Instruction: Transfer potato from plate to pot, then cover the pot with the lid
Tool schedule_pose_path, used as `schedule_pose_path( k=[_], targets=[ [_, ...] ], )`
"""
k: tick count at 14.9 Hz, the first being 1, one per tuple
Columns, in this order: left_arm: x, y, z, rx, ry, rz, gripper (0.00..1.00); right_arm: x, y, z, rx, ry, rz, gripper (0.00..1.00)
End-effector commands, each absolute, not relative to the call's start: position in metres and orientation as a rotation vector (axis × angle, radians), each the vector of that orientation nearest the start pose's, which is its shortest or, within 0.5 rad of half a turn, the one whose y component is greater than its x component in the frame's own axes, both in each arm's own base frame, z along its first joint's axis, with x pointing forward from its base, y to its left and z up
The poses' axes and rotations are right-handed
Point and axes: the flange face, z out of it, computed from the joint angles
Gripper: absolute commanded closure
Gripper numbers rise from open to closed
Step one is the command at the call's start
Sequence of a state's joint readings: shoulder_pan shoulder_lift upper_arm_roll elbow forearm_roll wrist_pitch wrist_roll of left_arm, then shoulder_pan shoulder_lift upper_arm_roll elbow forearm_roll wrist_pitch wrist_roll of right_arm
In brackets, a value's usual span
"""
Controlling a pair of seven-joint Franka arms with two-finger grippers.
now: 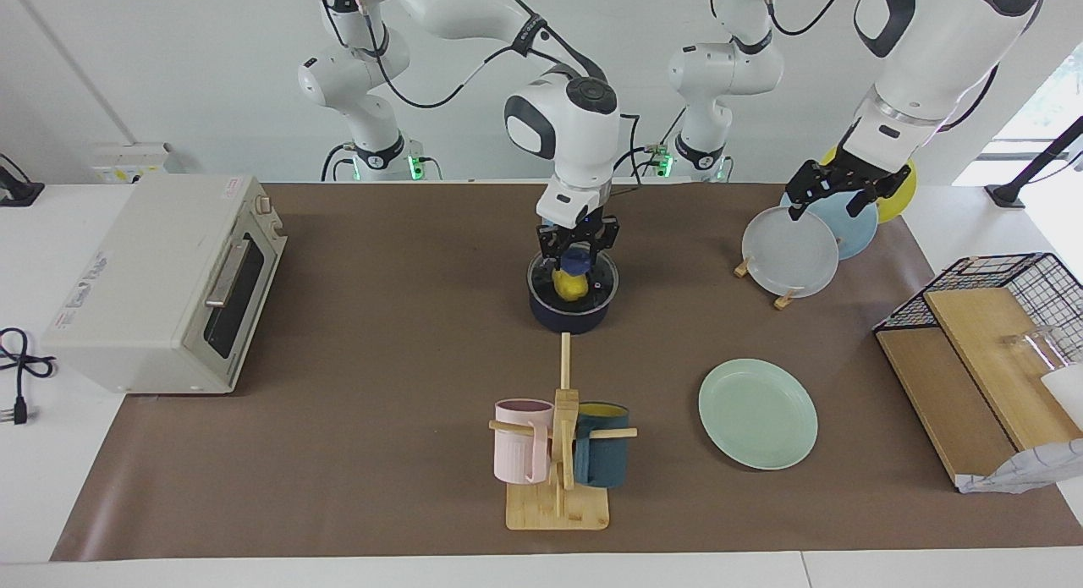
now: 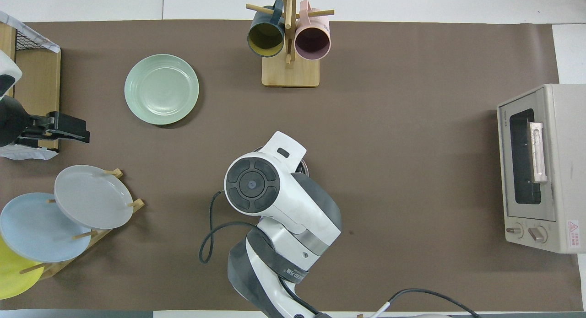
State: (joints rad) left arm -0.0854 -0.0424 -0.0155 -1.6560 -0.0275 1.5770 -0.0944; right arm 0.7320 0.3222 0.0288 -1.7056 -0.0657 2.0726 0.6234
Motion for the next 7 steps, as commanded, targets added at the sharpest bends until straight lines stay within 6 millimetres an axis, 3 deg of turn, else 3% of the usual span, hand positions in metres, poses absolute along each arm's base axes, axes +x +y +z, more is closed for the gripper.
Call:
schedule_pose_path(
  k=[1, 2, 3, 4, 7],
  targets=[
    [0.5318, -0.0534, 0.6111, -3.169, 0.018, 0.043, 0.0, 0.48, 0.4475, 0.4054, -3.134, -0.245, -0.139, 1.0],
    [0.5318, -0.0534, 0.6111, -3.169, 0.016, 0.043, 0.0, 0.4813, 0.4459, 0.4053, -3.135, -0.241, -0.137, 0.79],
    [0.5317, -0.0534, 0.6104, -3.168, 0.015, 0.045, 0.0, 0.4829, 0.4433, 0.4038, -3.138, -0.238, -0.134, 0.19],
    [0.5318, -0.0534, 0.6111, -3.169, 0.016, 0.043, 0.0, 0.4832, 0.4434, 0.4045, -3.138, -0.239, -0.137, 0.0],
    [0.5318, -0.0534, 0.6111, -3.169, 0.016, 0.043, 0.0, 0.4848, 0.4431, 0.4115, -3.142, -0.236, -0.135, 0.0]
  ],
)
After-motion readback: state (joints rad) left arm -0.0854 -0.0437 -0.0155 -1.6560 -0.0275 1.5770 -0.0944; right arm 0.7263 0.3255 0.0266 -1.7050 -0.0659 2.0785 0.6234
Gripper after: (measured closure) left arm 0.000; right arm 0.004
